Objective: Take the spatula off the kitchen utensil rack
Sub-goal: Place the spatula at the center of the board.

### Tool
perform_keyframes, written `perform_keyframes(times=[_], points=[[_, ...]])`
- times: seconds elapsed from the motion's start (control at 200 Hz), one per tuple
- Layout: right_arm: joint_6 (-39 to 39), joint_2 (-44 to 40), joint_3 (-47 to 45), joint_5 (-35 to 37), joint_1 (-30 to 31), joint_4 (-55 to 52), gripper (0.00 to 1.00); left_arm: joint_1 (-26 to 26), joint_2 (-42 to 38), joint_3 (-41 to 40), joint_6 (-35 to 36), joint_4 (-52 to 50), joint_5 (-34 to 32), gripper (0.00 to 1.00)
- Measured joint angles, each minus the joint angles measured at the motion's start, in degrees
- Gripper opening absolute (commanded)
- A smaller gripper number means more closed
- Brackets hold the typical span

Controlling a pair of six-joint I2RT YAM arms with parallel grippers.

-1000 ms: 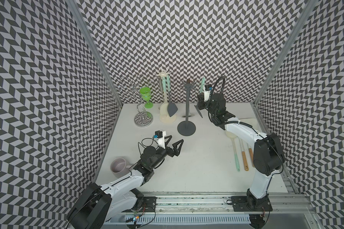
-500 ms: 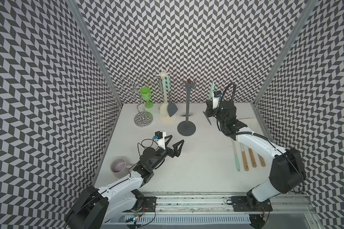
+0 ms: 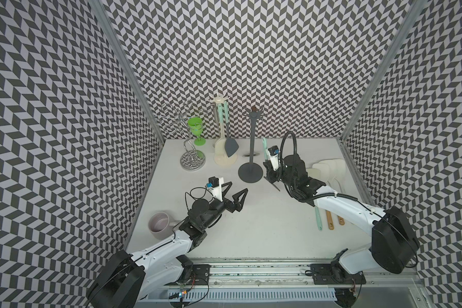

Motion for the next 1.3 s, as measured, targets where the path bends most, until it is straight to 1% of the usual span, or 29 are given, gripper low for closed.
perform_keyframes(times=[0.225,0.521,0.676,0.801,0.931,1.057,1.177,1.237,1.302], points=[[-1.49,2.25,-1.44,2.86,6.67,-1.51,0.00,2.01,0.00,-0.07,-2.16,0.52,3.39,1.00],[-4.35,3.87,-2.14,7.65,13.49,-2.38,0.00,5.33,1.49,-1.79,-6.78,5.33,9.60,0.99],[-5.66,4.33,-2.14,9.20,15.78,-2.56,0.00,8.11,2.84,-2.99,-9.57,8.52,12.92,0.92],[-6.82,4.46,-2.14,10.03,17.77,-2.97,0.00,10.67,3.54,-3.96,-11.87,10.62,15.06,0.88],[-7.72,4.66,-2.12,10.27,19.63,-3.41,0.00,11.21,4.02,-3.98,-12.87,11.63,15.91,0.84],[-8.61,4.68,-2.12,10.21,21.05,-3.69,0.00,11.26,4.76,-3.98,-13.46,11.89,16.50,0.73],[-9.35,4.68,-2.12,10.12,22.14,-3.89,0.00,11.26,5.42,-3.98,-13.31,12.13,16.85,0.68],[-9.60,4.72,-1.99,10.08,22.38,-3.98,0.00,11.26,5.66,-3.98,-13.29,12.15,17.14,0.62],[-9.79,4.98,-1.57,10.10,22.47,-4.26,0.00,11.26,5.77,-3.98,-13.20,12.37,17.64,0.51]])
